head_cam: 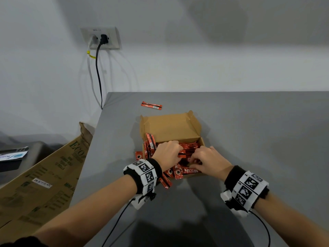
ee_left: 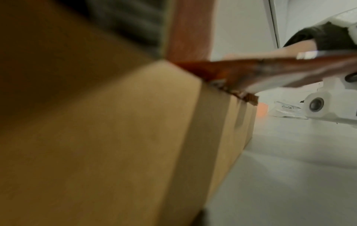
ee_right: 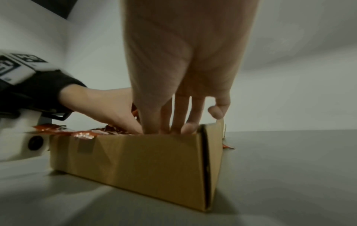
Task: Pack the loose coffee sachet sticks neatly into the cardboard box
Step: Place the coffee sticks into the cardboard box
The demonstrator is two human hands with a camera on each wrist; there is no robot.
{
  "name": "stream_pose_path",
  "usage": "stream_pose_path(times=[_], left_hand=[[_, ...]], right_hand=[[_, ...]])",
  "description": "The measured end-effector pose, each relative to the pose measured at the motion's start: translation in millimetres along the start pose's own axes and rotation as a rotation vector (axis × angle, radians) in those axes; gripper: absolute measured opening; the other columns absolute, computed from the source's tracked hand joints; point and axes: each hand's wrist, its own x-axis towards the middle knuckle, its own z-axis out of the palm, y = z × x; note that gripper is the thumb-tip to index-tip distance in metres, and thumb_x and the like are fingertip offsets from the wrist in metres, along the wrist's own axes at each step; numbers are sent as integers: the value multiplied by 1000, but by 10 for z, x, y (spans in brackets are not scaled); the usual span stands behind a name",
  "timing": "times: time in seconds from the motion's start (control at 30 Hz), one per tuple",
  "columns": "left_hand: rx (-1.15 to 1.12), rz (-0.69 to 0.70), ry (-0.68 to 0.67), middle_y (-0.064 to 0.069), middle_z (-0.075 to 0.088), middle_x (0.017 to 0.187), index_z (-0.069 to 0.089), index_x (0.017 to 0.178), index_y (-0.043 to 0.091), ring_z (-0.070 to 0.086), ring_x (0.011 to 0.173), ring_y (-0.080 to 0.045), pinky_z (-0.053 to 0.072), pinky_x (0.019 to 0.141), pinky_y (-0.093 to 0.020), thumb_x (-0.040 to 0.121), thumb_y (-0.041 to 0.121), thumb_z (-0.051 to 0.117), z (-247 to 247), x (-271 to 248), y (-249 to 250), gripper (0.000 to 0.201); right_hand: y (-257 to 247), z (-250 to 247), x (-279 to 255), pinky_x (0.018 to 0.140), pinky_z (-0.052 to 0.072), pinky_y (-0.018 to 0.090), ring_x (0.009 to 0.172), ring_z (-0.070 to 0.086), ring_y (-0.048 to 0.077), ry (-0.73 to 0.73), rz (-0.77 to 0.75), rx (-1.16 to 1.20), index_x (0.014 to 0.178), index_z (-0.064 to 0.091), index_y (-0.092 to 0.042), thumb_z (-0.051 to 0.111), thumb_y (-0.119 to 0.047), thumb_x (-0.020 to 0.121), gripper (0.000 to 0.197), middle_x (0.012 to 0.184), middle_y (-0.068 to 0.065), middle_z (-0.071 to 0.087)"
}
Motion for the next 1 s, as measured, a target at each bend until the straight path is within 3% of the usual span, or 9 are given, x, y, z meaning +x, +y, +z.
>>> stream_pose_path(times=[0.23,0.37,0.43,0.5,0.57,0.6,0.7,0.8,1.0], left_hand=[[2,-15,-22,-7,58,100,66,99,8,59,88,-26,48,73,-35,90,17,54,-7,-7,6,17],[6,-18,-31,-7,58,102,66,101,8,59,90,-27,49,75,-38,90,17,54,-3,-5,2,19],[8,-15,-27,-7,58,103,65,104,9,59,91,-27,49,75,-38,91,19,54,2,0,1,20],[10,-14,-26,-7,58,104,65,107,9,59,92,-27,47,74,-36,92,23,54,4,0,3,23],[11,-17,-25,-7,58,106,64,110,9,59,94,-27,47,76,-36,92,24,53,1,0,2,26],[10,-18,-28,-7,58,106,64,111,9,59,94,-27,48,77,-37,92,25,53,-4,0,4,27],[-1,-14,-29,-7,58,105,64,109,9,60,93,-27,49,78,-38,92,26,55,-16,-9,9,26],[-15,-12,-20,-7,59,103,65,105,9,60,91,-26,49,75,-35,92,26,54,-27,-23,6,24],[-46,-15,-4,-7,60,102,66,103,8,61,89,-25,49,75,-33,92,26,54,-34,-30,-7,24]], right_hand=[[-41,41,80,81,25,30,102,47,9,-101,-55,9,105,65,-28,62,-38,85,23,90,-16,64],[17,-144,62,69,37,13,73,55,1,-120,-56,130,89,70,-19,67,-23,82,9,80,-10,63],[80,-282,10,57,38,8,60,53,-1,-37,-14,261,85,67,-13,68,-17,81,6,68,-12,58],[134,-351,-43,53,43,17,59,58,8,122,34,397,89,55,-14,67,-11,79,16,68,-10,57],[138,-330,-75,57,48,24,64,62,14,201,57,473,97,43,-19,69,-9,79,33,76,-7,63],[124,-281,-80,60,49,20,67,64,12,196,63,490,101,42,-21,70,-10,79,38,78,-7,66],[55,-28,-54,69,46,8,81,65,10,168,95,469,93,57,-20,71,-11,79,22,82,-5,66],[-9,126,-16,83,47,28,88,61,17,249,152,344,86,66,-17,71,-17,79,9,90,1,65],[-2,102,-17,72,28,30,76,55,20,379,216,111,70,61,-18,76,-27,73,18,74,-4,66]])
